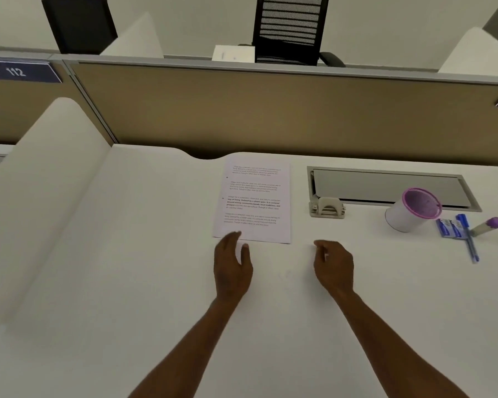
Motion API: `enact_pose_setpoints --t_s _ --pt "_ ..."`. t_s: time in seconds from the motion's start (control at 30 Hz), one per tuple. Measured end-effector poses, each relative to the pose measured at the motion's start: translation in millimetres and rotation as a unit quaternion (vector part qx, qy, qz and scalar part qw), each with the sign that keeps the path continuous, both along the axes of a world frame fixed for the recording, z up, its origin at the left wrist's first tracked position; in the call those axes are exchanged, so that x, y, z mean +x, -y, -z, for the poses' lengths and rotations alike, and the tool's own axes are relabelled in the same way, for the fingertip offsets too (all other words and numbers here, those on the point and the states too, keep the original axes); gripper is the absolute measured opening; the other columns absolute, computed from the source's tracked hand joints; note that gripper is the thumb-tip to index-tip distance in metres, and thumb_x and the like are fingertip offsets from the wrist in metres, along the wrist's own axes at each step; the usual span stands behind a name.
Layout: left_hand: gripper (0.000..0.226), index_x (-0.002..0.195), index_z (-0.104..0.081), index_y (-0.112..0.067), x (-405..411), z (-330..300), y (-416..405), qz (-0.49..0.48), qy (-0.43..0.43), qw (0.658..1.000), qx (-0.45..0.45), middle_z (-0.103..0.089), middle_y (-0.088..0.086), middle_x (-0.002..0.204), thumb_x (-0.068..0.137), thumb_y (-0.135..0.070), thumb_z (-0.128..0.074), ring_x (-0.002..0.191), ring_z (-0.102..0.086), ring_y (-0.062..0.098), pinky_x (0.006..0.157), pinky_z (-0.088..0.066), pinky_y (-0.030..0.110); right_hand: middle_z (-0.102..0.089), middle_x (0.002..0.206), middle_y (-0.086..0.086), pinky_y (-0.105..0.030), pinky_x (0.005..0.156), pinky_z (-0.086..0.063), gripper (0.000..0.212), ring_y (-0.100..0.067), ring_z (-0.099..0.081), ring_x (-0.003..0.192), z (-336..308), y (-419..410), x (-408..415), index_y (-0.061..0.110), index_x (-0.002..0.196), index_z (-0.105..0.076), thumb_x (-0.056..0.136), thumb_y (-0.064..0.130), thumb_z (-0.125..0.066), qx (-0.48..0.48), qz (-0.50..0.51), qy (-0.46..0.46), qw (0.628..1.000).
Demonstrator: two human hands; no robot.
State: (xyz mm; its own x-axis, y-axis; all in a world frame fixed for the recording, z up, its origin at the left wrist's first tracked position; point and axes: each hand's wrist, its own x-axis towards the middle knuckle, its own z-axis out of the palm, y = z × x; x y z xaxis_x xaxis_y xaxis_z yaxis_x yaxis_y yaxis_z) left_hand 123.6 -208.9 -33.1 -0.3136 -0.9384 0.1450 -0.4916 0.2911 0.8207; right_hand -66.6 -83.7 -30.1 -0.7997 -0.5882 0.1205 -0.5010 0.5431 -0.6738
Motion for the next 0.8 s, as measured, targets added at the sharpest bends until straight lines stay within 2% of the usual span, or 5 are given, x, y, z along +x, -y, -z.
enact_pose_setpoints --t_s 0.17,0.27,0.47,0.67,0.8 --pt "0.046 0.143 -0.051 -0.009 20.3 21.5 -64.3 0.091 0.106 0.990 -0.016 -0.042 0.006 0.155 0.101 -0.026 -0.053 0.150 -0.029 0.022 0.124 -0.022 0.036 -0.055 0.131 -0.012 -0.031 0.102 -0.041 0.041 -0.028 -0.046 0.127 11.7 -32.3 27.4 0.002 0.130 -0.058 0.090 -0.002 -0.049 0.127 -0.121 -0.056 0.983" --pt "0.049 0.150 -0.040 -0.010 25.1 26.5 -77.3 0.140 0.157 0.977 -0.035 -0.027 0.003 0.162 0.105 -0.029 -0.043 0.154 -0.010 0.016 0.126 -0.005 0.030 -0.055 0.129 -0.014 -0.034 0.095 -0.049 0.048 -0.031 -0.049 0.121 12.3 -35.6 51.1 -0.003 0.131 -0.054 0.084 -0.010 -0.049 0.146 -0.175 -0.081 0.970" --pt "0.053 0.155 -0.028 -0.013 52.9 32.2 -73.6 0.158 0.239 0.953 -0.104 -0.019 0.004 0.165 0.106 -0.031 -0.033 0.154 -0.005 0.018 0.126 -0.003 0.037 -0.056 0.130 -0.010 -0.030 0.097 -0.046 0.052 -0.026 -0.050 0.122 11.6 -37.2 70.8 0.006 0.136 -0.052 0.085 -0.006 -0.047 0.117 -0.192 -0.071 0.972" --pt "0.059 0.159 -0.014 -0.021 67.4 42.2 -73.1 0.164 0.288 0.937 -0.113 -0.005 -0.002 0.167 0.105 -0.039 -0.027 0.155 0.004 0.015 0.126 -0.001 0.037 -0.031 0.154 -0.012 -0.035 0.115 -0.030 0.060 -0.027 -0.023 0.144 2.9 -7.0 65.5 0.006 0.148 -0.034 0.089 -0.004 -0.042 0.165 -0.285 -0.094 0.939" --pt "0.059 0.159 -0.016 -0.022 67.4 42.0 -71.9 0.162 0.288 0.938 -0.109 -0.009 -0.002 0.167 0.104 -0.041 -0.026 0.155 0.001 0.015 0.126 -0.003 0.036 -0.046 0.142 -0.018 -0.040 0.107 -0.041 0.056 -0.034 -0.039 0.134 4.1 -19.9 81.0 -0.004 0.138 -0.044 0.083 -0.010 -0.044 0.158 -0.317 -0.144 0.924"
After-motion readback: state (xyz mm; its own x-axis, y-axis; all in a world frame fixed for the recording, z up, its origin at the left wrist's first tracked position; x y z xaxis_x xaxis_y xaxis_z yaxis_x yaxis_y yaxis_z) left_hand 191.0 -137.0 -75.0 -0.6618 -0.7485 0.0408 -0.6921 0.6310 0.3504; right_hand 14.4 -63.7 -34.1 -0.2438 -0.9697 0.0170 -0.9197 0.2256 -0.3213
